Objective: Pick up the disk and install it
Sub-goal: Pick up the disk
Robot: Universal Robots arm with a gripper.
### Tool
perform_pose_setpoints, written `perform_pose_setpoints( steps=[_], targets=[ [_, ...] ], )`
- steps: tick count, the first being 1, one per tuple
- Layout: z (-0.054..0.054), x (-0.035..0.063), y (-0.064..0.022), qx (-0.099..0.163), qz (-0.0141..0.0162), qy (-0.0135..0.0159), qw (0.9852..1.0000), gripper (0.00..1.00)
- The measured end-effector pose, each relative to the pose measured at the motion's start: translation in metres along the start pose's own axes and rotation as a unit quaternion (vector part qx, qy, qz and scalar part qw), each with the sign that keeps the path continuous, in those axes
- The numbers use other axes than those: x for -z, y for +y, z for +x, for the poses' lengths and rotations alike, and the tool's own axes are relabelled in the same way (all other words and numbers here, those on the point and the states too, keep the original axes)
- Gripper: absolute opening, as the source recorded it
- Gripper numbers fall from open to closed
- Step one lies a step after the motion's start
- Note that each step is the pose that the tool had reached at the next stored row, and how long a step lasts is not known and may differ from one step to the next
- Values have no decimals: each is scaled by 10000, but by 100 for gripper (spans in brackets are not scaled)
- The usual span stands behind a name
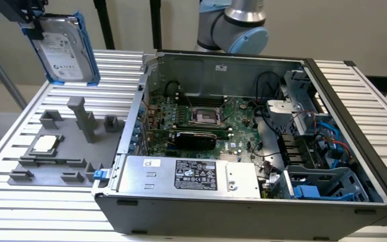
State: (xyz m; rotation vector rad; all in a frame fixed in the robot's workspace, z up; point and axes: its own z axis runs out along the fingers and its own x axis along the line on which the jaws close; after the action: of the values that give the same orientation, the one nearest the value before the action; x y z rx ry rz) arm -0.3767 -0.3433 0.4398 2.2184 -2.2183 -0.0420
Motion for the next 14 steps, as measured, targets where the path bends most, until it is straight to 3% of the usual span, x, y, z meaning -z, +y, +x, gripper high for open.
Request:
perform_pose_setpoints(
  steps=[8, 14],
  targets=[
    [25, 339, -354, 0, -32, -11, 10000, 33],
    [52, 470, -626, -1, -57, -10, 10000, 33]
  ],
)
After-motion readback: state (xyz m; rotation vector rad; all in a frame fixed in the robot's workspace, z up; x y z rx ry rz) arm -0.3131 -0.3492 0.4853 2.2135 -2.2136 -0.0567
